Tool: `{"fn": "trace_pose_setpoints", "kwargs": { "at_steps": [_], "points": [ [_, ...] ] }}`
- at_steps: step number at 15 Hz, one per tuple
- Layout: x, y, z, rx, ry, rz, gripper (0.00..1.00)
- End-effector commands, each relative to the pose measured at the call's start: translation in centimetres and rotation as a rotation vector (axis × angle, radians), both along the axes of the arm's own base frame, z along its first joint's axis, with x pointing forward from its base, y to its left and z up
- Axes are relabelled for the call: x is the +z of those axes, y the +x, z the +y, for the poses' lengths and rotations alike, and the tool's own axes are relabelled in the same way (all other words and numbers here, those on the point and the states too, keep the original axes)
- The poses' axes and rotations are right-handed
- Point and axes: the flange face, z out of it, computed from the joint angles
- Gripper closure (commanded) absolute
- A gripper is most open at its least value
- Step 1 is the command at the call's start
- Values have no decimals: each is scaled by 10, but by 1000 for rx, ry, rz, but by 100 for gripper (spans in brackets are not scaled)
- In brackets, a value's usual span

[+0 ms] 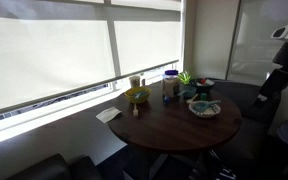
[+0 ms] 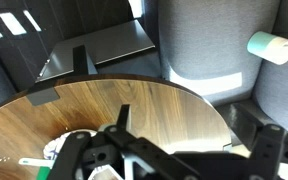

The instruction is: Pick up the blue lid from the clear jar of sugar and put it on the table

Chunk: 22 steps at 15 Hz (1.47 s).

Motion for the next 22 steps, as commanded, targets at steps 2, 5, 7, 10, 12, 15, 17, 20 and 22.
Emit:
{"fn": "trace_pose_setpoints", "kwargs": {
  "at_steps": [2, 5, 7, 10, 12, 15, 17, 20, 22],
  "points": [
    [1, 0, 0, 0, 0, 1, 0],
    [1, 0, 0, 0, 0, 1, 0],
    [1, 0, 0, 0, 0, 1, 0],
    [1, 0, 0, 0, 0, 1, 0],
    [1, 0, 0, 0, 0, 1, 0],
    [1, 0, 0, 0, 0, 1, 0],
    [2, 11, -19, -80, -42, -32, 0],
    [18, 29, -80, -209, -83, -107, 0],
    [30, 42, -125, -255, -83, -138, 0]
  ]
}}
